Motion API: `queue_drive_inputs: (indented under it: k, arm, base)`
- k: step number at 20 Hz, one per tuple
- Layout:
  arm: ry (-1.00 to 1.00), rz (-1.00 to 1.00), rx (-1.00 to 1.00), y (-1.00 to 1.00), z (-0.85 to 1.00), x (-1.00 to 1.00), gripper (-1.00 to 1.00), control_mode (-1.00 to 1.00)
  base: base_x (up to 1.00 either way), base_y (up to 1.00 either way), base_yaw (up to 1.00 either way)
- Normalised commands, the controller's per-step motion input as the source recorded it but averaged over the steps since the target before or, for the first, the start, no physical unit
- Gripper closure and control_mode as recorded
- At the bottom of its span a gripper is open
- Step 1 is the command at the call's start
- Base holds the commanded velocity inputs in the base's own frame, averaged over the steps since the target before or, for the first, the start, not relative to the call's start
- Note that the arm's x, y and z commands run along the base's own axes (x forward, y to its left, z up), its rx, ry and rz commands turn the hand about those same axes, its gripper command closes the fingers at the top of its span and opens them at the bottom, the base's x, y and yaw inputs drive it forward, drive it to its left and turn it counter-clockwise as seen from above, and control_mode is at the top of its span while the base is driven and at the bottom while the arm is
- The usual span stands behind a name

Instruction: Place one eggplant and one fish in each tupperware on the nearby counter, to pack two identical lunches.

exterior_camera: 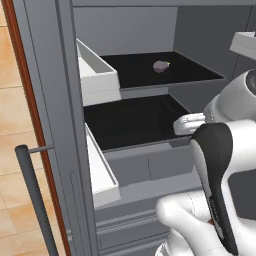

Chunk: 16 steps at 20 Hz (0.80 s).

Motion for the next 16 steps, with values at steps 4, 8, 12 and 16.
queue_drive_inputs:
  k: [4,8,12,16]
  arm:
    - [-0.26,-0.16,0.02,0.05,0.00,0.30,-1.00,-1.00]
    - [-0.37,-0.15,0.00,0.11,0.11,0.24,-1.00,-1.00]
    - [-0.16,-0.13,0.07,0.04,0.48,0.19,-1.00,-1.00]
    - [-0.06,-0.09,0.08,0.01,0.48,0.32,-1.00,-1.00]
  base:
    - [0.00,0.00,0.00]
    - [0.00,0.00,0.00]
    - [0.00,0.00,0.00]
    - [0.00,0.00,0.00]
